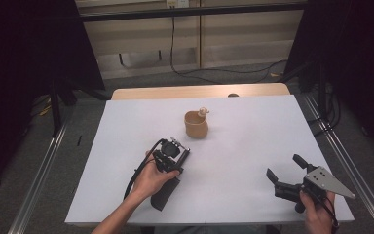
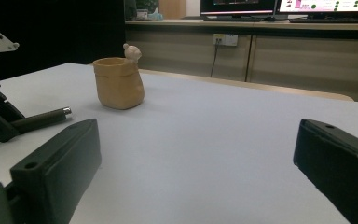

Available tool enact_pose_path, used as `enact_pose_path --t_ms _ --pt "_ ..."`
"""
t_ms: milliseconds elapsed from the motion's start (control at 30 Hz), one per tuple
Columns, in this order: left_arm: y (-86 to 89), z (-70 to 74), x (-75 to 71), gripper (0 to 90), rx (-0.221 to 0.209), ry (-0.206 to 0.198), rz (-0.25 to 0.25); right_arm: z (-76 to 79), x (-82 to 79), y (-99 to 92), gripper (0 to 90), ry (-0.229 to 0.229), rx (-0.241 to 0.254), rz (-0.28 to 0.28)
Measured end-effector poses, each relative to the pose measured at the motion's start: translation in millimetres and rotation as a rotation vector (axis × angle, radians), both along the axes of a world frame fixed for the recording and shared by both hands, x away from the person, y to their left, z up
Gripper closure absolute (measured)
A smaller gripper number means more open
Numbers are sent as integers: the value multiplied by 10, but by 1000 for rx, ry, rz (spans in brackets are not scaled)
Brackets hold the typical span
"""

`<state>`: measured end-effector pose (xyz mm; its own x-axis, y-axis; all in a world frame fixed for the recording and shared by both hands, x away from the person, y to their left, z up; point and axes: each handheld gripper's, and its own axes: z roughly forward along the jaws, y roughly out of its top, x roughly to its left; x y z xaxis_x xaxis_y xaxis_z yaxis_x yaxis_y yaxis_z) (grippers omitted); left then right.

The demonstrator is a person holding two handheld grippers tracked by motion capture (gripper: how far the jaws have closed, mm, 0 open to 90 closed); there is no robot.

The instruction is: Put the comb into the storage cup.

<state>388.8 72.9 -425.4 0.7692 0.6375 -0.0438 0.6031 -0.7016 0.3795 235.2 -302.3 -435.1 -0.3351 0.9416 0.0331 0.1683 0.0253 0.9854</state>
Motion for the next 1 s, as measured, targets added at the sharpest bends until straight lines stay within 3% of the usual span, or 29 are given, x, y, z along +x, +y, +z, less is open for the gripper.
enact_pose_path --t_ms 233,700,833,1000 --pt "-32 4 -15 602 23 -7 5 1 -5 3 2 0 -5 -2" --pt "-24 -3 -16 615 5 0 33 0 0 7 2 0 -11 0" --pt "-46 -2 -28 625 13 -6 42 1 -1 6 2 2 -9 -1" --pt "-83 13 -5 652 39 15 49 3 1 12 5 -8 -12 -7"
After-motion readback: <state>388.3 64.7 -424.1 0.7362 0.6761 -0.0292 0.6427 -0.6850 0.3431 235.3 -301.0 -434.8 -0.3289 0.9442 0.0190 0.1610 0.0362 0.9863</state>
